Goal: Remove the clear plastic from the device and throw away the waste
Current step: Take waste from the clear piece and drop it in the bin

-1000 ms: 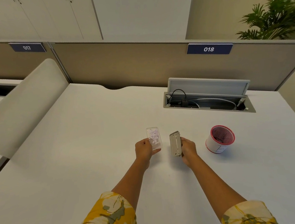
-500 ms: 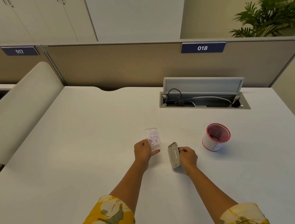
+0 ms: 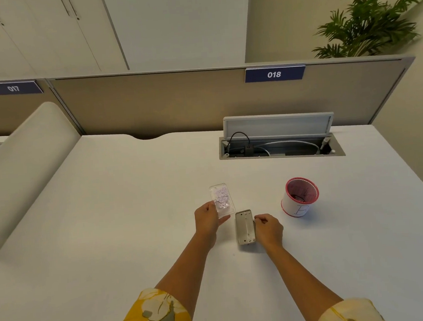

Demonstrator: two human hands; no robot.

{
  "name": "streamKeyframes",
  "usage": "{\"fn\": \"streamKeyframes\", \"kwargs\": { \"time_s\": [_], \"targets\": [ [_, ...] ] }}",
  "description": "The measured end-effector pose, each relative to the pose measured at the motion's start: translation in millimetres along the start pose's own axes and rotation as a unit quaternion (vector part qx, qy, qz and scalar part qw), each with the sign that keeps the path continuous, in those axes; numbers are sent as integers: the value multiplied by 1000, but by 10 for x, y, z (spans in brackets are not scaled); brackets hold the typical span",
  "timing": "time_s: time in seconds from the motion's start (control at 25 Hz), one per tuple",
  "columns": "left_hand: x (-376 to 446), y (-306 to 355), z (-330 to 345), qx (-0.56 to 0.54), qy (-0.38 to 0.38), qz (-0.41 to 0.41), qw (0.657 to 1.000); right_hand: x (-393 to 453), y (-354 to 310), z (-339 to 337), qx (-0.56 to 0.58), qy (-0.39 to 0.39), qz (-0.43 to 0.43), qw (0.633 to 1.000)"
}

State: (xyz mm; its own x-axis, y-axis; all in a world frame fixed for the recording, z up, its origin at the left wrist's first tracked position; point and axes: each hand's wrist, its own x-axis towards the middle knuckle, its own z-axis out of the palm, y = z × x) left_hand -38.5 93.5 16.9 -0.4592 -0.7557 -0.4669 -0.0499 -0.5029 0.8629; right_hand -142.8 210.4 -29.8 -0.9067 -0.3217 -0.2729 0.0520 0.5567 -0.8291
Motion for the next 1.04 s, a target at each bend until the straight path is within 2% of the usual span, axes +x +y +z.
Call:
{"fn": "streamKeyframes", "kwargs": {
  "time_s": [0.08, 0.16, 0.32, 0.4, 0.6, 0.8, 0.88, 1.04],
  "targets": [
    [-20, -2, 124, 8, 1, 2, 1000, -70, -85, -28, 49, 27, -28, 998],
    [-36, 3, 270, 18, 13, 10, 1000, -160, -238, -28, 101, 23, -44, 994],
    [-97, 17, 607, 40, 38, 21, 998, -182, -498, -73, 190, -29, 1, 981],
    [-167, 12, 768, 52, 36, 29, 998, -148, -533, -129, 222, -29, 11, 975],
    [-286, -2, 1108, 100, 36, 57, 993, -50, -528, -354, 248, 30, 5, 968],
    [-368, -89, 1375, 154, -25, 85, 984, 91, -417, -771, 237, 116, -13, 964],
    [-378, -184, 1387, 227, -71, 131, 962, 160, -341, -972, 211, 138, -13, 968],
    [-322, -380, 1323, 398, -156, 195, 883, 312, -154, -1329, 197, 167, 11, 966]
  ]
}}
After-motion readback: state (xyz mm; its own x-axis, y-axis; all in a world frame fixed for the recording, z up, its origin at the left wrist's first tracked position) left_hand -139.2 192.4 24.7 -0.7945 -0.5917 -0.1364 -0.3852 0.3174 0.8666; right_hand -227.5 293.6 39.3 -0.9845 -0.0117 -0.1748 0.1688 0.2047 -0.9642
